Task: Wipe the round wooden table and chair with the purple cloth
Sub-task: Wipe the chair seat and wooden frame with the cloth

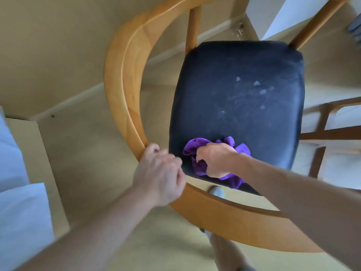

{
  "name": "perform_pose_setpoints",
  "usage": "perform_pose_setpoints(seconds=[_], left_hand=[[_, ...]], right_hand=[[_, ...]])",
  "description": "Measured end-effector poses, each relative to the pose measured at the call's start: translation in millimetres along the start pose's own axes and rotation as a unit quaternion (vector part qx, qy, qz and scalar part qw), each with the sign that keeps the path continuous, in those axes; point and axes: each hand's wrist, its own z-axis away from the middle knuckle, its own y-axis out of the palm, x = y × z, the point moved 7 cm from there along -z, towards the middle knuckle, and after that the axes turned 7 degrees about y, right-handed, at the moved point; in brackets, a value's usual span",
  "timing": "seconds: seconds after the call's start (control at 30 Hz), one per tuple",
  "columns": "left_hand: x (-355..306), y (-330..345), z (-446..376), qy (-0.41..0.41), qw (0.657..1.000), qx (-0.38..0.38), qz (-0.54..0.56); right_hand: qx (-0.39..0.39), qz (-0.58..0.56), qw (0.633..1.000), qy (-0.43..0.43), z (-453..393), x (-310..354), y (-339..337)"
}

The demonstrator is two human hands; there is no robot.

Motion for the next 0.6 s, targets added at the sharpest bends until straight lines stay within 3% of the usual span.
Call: perform_pose_setpoints(seconds=[0.1,0.17,0.3,0.43,0.5,0.6], left_hand=[[-40,19,10,-0.062,0.997,-0.022,0.042],[-45,25,9,-0.094,0.993,-0.031,0.061],[-44,23,11,-0.098,0.992,-0.049,0.07],[-44,20,12,-0.111,0.99,-0.055,0.073],[-47,22,15,-0.129,0.987,-0.054,0.078],[-70,24,18,-0.158,0.981,-0.071,0.086]], right_hand=[[-0.16,-0.2,0.962,0.092,-8,-3,-11],[-0.189,-0.25,0.943,0.114,-10,-1,4],[-0.052,-0.049,0.997,0.017,9,0,45],[0.084,0.138,0.987,-0.002,27,-34,39],[0.049,0.073,0.994,0.068,22,-49,20],[-0.115,-0.153,0.973,0.131,14,-49,1]])
